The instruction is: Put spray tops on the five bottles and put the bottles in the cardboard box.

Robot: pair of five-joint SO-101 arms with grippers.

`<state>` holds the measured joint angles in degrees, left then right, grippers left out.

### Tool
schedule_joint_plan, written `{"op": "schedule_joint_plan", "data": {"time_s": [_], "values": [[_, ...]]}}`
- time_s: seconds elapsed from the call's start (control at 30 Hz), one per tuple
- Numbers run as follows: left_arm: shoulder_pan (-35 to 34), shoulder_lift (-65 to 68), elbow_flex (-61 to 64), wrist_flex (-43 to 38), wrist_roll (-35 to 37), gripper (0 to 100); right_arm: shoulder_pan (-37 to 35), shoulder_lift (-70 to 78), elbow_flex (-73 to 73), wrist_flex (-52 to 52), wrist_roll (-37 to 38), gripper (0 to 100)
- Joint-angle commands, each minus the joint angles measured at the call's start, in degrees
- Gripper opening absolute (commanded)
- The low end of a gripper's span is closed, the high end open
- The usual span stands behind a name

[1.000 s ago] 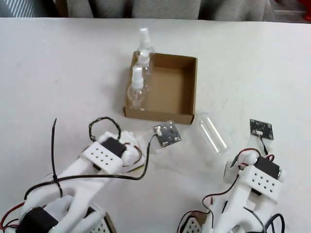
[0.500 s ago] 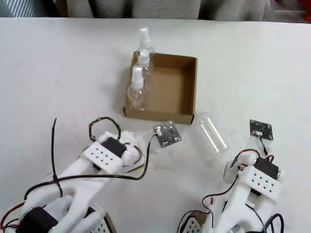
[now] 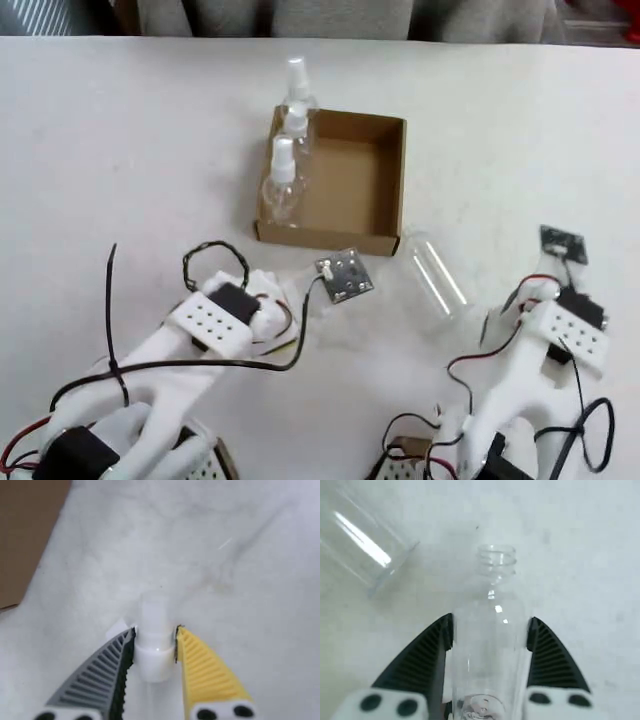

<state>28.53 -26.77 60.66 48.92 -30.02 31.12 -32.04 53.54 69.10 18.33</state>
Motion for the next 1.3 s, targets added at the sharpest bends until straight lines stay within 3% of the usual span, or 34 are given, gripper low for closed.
{"op": "schedule_joint_plan", "data": {"time_s": [0.0, 0.13, 0.33, 0.47, 0.73, 0.97, 1.27], "values": [[-0.6, 0.1, 0.0, -0.6, -0.7, 2, 3.3, 3.7, -13.1, 5.2, 7.2, 12.0], [-0.6, 0.1, 0.0, -0.6, -0.7, 2, 4.9, 13.4, -23.8, 11.0, 15.2, 13.8], [-0.6, 0.1, 0.0, -0.6, -0.7, 2, 9.6, 28.6, -36.1, 11.3, 34.7, 13.8], [-0.6, 0.1, 0.0, -0.6, -0.7, 2, 12.0, 36.0, -40.8, 11.2, 40.2, 14.2], [-0.6, 0.1, 0.0, -0.6, -0.7, 2, 12.2, 46.0, -47.0, 11.2, 40.9, 26.5], [-0.7, 0.1, 0.0, -0.6, -0.7, 2, 12.2, 46.1, -50.7, 11.6, 41.2, 26.9], [-0.7, 0.1, 0.0, -0.6, -3.3, 2, 14.5, 35.4, -48.0, 17.7, 41.2, 26.9]]}}
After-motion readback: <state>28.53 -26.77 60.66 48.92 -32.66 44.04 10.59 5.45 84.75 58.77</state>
